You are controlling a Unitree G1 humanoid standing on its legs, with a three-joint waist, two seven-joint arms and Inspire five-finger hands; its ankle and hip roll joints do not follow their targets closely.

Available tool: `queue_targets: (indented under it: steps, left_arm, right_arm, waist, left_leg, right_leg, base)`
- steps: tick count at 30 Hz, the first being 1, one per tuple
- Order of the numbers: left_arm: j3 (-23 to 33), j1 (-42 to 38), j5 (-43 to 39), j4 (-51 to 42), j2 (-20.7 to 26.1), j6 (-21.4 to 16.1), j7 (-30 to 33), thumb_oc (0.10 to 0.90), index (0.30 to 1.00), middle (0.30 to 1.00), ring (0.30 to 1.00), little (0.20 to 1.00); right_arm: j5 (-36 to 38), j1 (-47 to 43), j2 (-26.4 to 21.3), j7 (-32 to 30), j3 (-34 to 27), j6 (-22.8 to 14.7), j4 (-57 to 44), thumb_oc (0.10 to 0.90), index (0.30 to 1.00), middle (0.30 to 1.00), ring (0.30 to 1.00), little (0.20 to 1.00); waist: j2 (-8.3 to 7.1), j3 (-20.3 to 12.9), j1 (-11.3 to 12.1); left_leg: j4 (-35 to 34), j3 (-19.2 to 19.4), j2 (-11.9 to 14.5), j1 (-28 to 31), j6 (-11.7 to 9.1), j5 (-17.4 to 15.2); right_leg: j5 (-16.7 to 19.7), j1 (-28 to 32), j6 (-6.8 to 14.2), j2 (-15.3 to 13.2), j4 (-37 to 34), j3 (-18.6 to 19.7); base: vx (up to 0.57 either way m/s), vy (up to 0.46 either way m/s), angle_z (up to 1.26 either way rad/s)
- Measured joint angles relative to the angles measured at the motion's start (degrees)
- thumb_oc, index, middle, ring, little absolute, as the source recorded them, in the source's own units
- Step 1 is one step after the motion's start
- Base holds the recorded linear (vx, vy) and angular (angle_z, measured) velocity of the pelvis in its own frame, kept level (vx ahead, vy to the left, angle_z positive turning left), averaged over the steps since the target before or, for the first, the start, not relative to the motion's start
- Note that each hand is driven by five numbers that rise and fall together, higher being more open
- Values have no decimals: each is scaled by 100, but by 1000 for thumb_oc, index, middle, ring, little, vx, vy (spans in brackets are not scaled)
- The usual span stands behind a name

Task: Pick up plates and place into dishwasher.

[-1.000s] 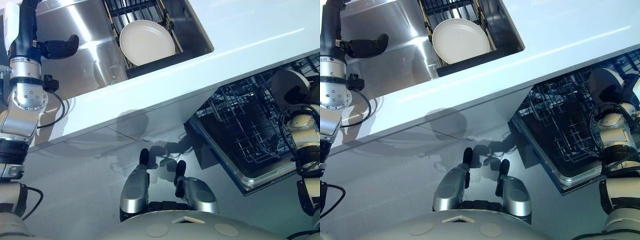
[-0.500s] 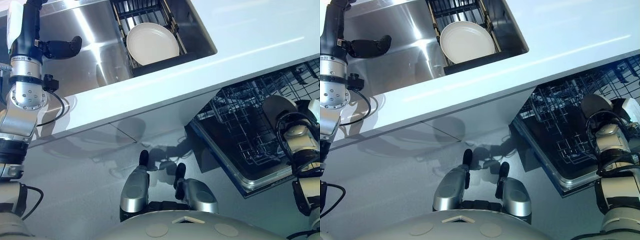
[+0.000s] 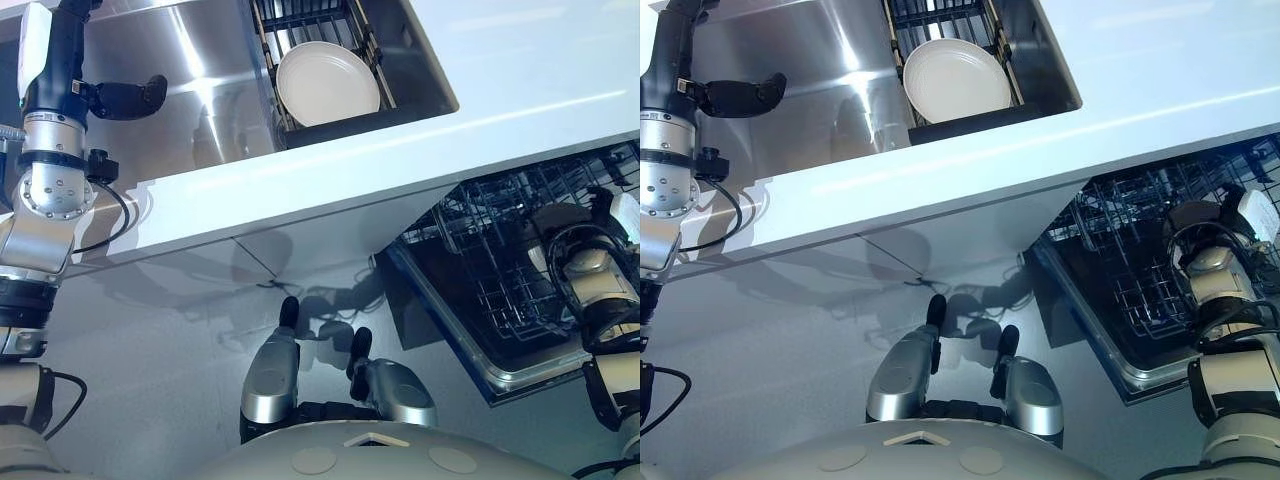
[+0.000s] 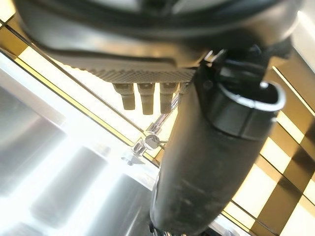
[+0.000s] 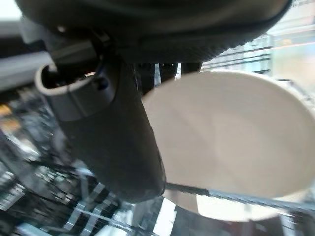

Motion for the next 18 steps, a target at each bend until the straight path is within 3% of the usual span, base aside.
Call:
queue_targets:
  steps: [6,12,18]
  left_arm:
    - [71,98,42,-280,-6,-1,4,800,900,900,900,900]
    - [412,167,58,-429,-46,0,10,800,900,900,900,900]
    - [568,305,52,-450,-56,15,-55,800,900,900,900,900]
  right_arm:
    - [432,186,12,-484,-636,-159,-1152,800,900,900,900,900]
    - [420,422,13,-526,-1156,-182,-1805,800,900,900,900,900]
    - [641,1033,46,-454,-1351,-279,-2627,800,900,900,900,900]
  waist:
    - [-44,-24,-36]
    - [-107,-63,-294]
    - [-227,-493,-519]
  left_leg:
    - [-98,187,6,137,33,-1]
    - [-240,422,4,310,74,1]
    - [-373,674,5,470,104,-54]
  right_leg:
    - [-7,-8,18,-25,25,187]
    - [-17,-49,47,-69,91,388]
    - [-43,-75,84,-90,83,636]
  base:
    - [31,89,-13]
    - [-16,94,-20]
    - [-49,103,-22]
